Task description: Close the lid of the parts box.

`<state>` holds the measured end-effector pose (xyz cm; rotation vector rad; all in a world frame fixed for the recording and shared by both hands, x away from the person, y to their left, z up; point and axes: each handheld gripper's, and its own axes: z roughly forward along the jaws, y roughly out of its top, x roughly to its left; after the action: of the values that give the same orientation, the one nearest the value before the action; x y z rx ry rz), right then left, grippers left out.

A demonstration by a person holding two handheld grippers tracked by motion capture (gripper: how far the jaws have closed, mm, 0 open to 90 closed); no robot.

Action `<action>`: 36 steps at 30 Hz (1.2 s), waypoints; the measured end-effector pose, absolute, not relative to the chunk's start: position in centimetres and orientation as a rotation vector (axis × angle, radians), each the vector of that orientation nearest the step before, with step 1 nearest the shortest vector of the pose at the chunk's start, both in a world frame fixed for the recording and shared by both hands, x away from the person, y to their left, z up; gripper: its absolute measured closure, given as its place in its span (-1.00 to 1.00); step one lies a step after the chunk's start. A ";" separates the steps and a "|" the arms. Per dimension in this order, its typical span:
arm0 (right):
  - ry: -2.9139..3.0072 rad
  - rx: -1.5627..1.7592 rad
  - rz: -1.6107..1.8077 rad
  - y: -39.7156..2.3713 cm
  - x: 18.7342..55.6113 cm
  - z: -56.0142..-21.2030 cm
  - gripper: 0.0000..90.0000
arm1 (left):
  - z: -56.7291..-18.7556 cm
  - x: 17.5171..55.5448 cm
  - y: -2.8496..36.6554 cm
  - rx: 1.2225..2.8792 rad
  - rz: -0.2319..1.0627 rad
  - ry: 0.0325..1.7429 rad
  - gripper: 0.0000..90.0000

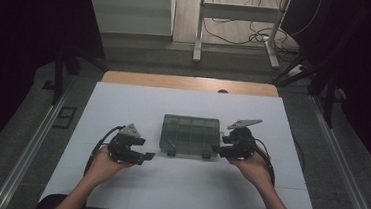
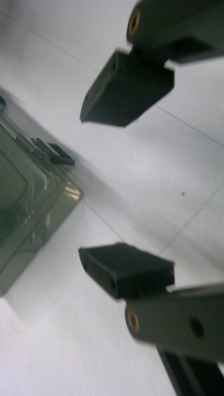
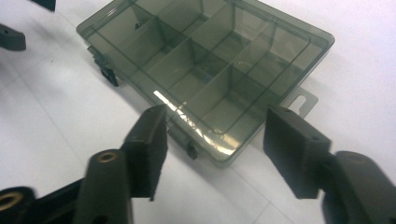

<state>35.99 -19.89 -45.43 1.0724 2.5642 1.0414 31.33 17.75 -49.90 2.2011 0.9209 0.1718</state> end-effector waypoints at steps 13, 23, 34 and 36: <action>2.537 1.048 1.093 -22.1 33.8 -45.4 -0.69 | -49.1 29.3 20.2 2.121 0.244 0.958 -0.76; 2.501 1.090 1.176 -23.7 32.1 -44.9 -0.88 | -48.5 27.9 22.0 2.066 0.294 0.985 -0.82; 2.514 1.067 1.120 -24.7 30.4 -45.0 -0.99 | -48.3 25.5 24.0 2.013 0.350 1.009 -0.85; 2.500 1.066 1.126 -25.0 30.0 -44.9 -0.99 | -48.3 25.0 24.3 2.004 0.359 1.015 -0.87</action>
<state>29.98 -24.98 -44.92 1.0661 2.4998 1.1264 25.05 24.31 -48.29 2.0044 1.0153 0.3589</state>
